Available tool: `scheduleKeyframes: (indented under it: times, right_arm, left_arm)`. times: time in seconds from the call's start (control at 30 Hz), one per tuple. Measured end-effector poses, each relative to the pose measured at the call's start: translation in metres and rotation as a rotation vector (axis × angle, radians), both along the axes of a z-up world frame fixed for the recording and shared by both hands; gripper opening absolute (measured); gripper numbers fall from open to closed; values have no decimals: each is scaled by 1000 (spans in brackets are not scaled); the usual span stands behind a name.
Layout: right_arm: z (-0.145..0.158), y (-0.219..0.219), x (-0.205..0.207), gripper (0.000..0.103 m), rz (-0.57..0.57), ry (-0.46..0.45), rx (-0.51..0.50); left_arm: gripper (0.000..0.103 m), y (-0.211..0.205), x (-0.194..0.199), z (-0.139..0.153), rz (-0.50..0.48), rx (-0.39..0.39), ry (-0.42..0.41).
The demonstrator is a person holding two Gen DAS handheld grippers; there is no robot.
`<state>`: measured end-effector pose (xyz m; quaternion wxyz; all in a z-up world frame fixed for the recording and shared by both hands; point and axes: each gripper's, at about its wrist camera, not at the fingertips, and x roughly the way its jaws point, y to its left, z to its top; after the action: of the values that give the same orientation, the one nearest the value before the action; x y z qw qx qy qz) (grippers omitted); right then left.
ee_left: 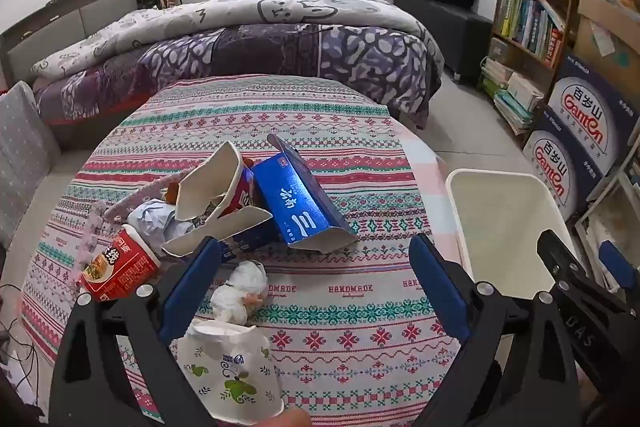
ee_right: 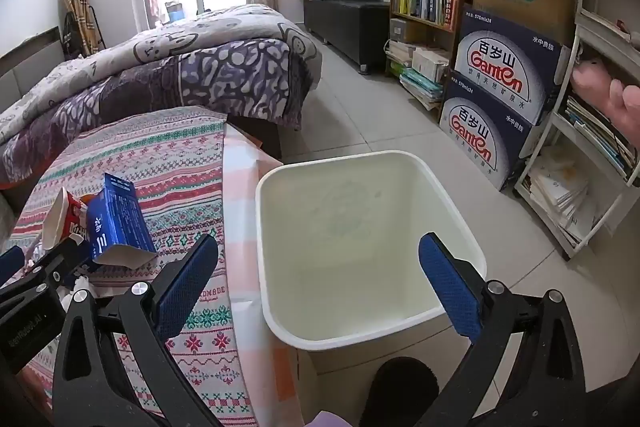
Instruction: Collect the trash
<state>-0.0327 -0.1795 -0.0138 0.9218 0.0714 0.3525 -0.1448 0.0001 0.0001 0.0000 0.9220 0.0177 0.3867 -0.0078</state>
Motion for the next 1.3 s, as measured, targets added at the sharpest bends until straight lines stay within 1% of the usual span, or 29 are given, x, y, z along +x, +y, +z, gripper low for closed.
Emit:
scheduleKeyframes:
  times: [0.17,0.37,0.6,0.7,0.87,1.3]
  right_arm:
    - [1,0,-2,96,-3,-4,-1]
    - [6,0,-5,96,0,-9,2]
    - [5,1,-2,96,4,-7,4]
    - [1,5,-12,96,9,-28,-7]
    - [4,4,-8,96,11,-29,-5]
    - [4,3,-8,96,13,-33,-6]
  left_arm:
    - [92,0,0,0,-2,-15,0]
    - [92,0,0,0,-1,-14,1]
    - [92,0,0,0,0,-15,3]
    - [92,0,0,0,-1,-16,5]
    - [92,2,0,-7,2,-16,8]
    - [92,5,2,-5,8,-24,13]
